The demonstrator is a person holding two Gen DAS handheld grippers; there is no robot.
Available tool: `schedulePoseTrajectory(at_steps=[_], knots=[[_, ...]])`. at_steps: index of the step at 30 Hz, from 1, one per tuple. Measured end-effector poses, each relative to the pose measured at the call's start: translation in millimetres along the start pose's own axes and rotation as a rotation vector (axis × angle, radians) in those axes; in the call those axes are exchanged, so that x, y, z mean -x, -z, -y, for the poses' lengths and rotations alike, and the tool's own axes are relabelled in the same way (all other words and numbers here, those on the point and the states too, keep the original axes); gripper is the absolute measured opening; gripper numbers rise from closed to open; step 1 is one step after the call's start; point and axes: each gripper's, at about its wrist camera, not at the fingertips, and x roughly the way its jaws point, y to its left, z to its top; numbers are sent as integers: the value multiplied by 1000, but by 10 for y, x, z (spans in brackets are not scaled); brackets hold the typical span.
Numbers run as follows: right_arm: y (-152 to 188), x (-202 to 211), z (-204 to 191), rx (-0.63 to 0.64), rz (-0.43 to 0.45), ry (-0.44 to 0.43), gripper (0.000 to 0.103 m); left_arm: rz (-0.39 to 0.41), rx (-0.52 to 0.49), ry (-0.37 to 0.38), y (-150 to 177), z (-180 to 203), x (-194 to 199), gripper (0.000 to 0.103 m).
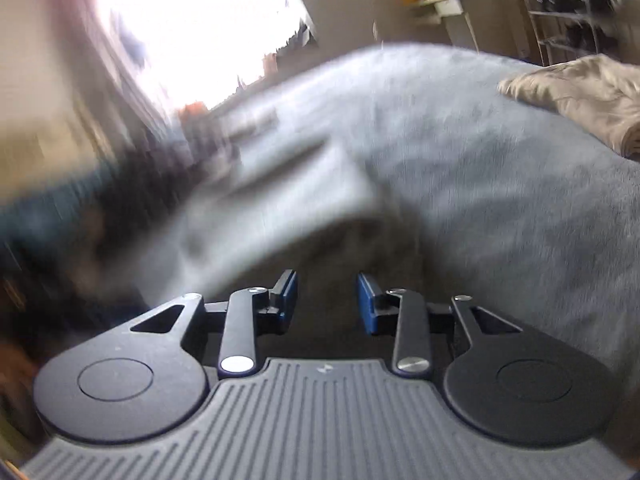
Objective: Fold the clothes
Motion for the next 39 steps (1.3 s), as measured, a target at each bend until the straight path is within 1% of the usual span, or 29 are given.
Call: schedulePoseTrajectory(at_steps=[1, 2, 3, 4, 5, 6, 7, 9, 10, 13, 15, 18, 20, 22, 24, 26, 28, 29, 31, 32, 34, 37, 39], knots=[[-123, 7, 86, -36, 25, -9, 49, -2, 10, 8, -21, -11, -20, 61], [-242, 6, 171, -67, 46, -18, 51, -5, 19, 20, -42, -23, -43, 61], [-354, -44, 254, -84, 49, -35, 57, -10, 27, 36, -65, -36, -72, 61], [-469, -167, 330, -101, 24, -73, 66, -16, 36, 51, -88, -54, -106, 62], [-569, -301, 414, -123, -6, -109, 70, -24, 46, 62, -110, -78, -152, 62], [-633, -467, 519, -162, -49, -139, 79, -31, 59, 70, -131, -105, -205, 62], [-687, -630, 618, -200, -89, -162, 83, -37, 72, 78, -152, -131, -258, 62], [-745, -939, 786, -272, -145, -162, 83, -51, 95, 94, -186, -184, -367, 62], [-759, -1062, 855, -294, -167, -147, 83, -58, 105, 101, -198, -205, -419, 62], [-747, -1381, 996, -336, -241, -151, 83, -73, 107, 126, -204, -246, -556, 62], [-706, -1561, 1034, -354, -297, -174, 84, -74, 100, 149, -202, -263, -617, 63], [-646, -1634, 964, -332, -333, -239, 89, -77, 91, 181, -213, -282, -702, 64], [-610, -1604, 902, -311, -360, -255, 89, -79, 86, 198, -216, -284, -755, 65], [-622, -1618, 869, -300, -413, -297, 89, -78, 80, 211, -215, -284, -792, 65], [-555, -1568, 783, -290, -482, -345, 89, -75, 76, 216, -210, -279, -822, 65], [-490, -1505, 668, -236, -496, -335, 90, -72, 79, 222, -207, -273, -858, 65], [-462, -1489, 617, -230, -492, -335, 93, -67, 98, 232, -214, -268, -906, 64], [-457, -1502, 614, -246, -488, -343, 93, -66, 107, 236, -223, -260, -926, 63], [-443, -1505, 583, -265, -477, -349, 91, -69, 114, 240, -240, -247, -943, 54], [-432, -1500, 536, -262, -475, -346, 91, -69, 125, 247, -242, -265, -926, 52], [-398, -1466, 434, -254, -475, -344, 90, -66, 168, 278, -253, -325, -870, 41], [-328, -1437, 331, -287, -487, -360, 89, -44, 229, 309, -264, -433, -727, 39], [-258, -1434, 200, -293, -492, -355, 88, -35, 235, 308, -253, -482, -607, 38]])
